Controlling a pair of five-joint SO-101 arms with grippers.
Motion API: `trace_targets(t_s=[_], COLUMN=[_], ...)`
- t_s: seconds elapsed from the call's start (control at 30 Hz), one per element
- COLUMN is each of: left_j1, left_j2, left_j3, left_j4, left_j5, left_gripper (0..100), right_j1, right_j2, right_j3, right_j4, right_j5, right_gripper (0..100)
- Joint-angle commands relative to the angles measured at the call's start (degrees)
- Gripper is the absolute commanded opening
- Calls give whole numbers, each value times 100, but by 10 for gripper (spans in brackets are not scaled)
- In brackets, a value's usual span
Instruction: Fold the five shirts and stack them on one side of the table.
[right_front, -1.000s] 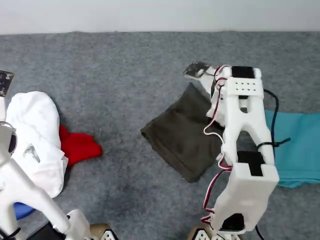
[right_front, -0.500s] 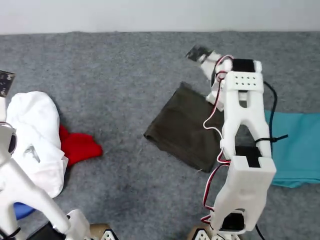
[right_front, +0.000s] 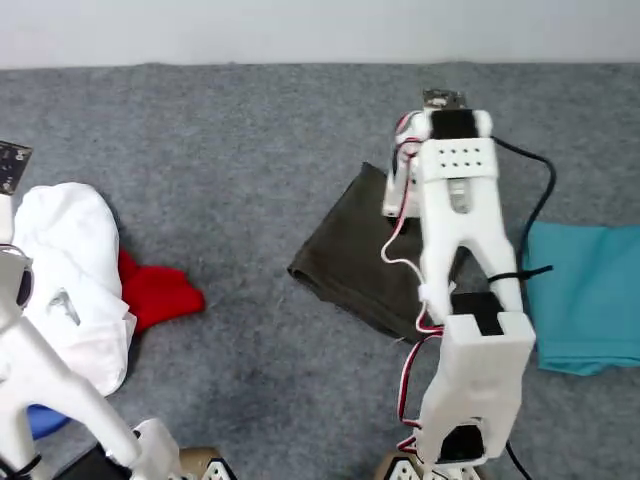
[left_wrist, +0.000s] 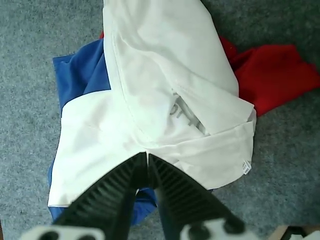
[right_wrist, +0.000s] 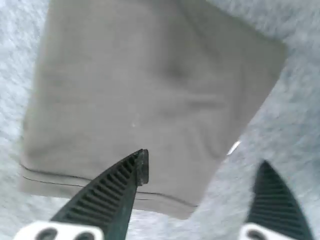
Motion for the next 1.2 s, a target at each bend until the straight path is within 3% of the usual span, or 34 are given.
trace_targets(t_s=[0.0, 0.27, 0.53, 0.83, 1.17], left_j1=[0, -9, -9, -35, -686], left_j2=[-158, -158, -176, -202, -158], left_j3=[-40, -40, -40, -40, -40], left_j4=[88, 105, 105, 114, 114], left_j5=[-44, -44, -26, -26, -264], left_gripper=[17, 16, 16, 16, 16], right_j1=[-57, -101, -330, -347, -338], right_j2=[-497, -523, -1666, -1675, -1613], right_j3=[-229, -220, 536, 2681, 4202], right_j4=[251, 251, 154, -1631, -3670], right_j5=[-659, -1090, -1266, -1574, -1398], right_gripper=[449, 456, 456, 456, 456])
